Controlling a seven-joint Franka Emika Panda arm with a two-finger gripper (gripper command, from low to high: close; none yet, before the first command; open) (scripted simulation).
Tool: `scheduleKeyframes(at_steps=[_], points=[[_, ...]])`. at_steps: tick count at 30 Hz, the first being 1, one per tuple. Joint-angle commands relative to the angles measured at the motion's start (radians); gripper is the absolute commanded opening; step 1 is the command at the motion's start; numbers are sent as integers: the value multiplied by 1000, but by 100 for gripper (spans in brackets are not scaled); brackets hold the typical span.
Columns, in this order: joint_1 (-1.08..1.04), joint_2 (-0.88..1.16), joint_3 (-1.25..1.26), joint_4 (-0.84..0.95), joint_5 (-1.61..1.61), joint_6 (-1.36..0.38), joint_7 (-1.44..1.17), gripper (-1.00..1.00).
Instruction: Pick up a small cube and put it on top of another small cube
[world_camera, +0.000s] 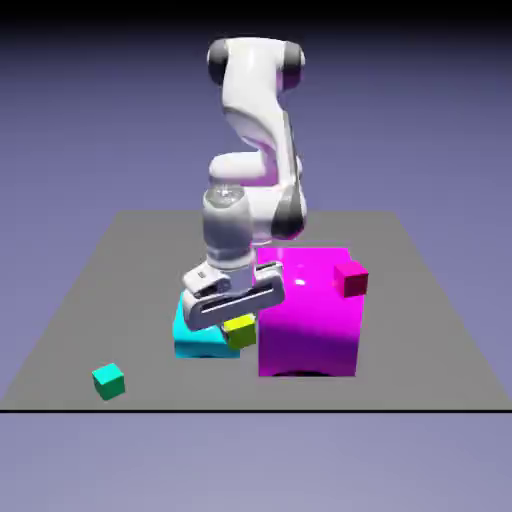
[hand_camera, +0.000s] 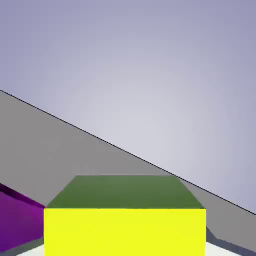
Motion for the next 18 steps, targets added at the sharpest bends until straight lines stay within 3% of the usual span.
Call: scheduleKeyframes(at_steps=[1, 9, 15, 16, 18], points=[[12, -36, 17, 0, -15, -34, 3, -100], [221, -307, 142, -1, -108, -291, 8, -100], [220, -244, 141, -123, -110, -107, 9, -100], [220, -244, 141, -123, -110, -107, 9, 100], [220, -259, 141, -94, -109, -150, 9, 100]])
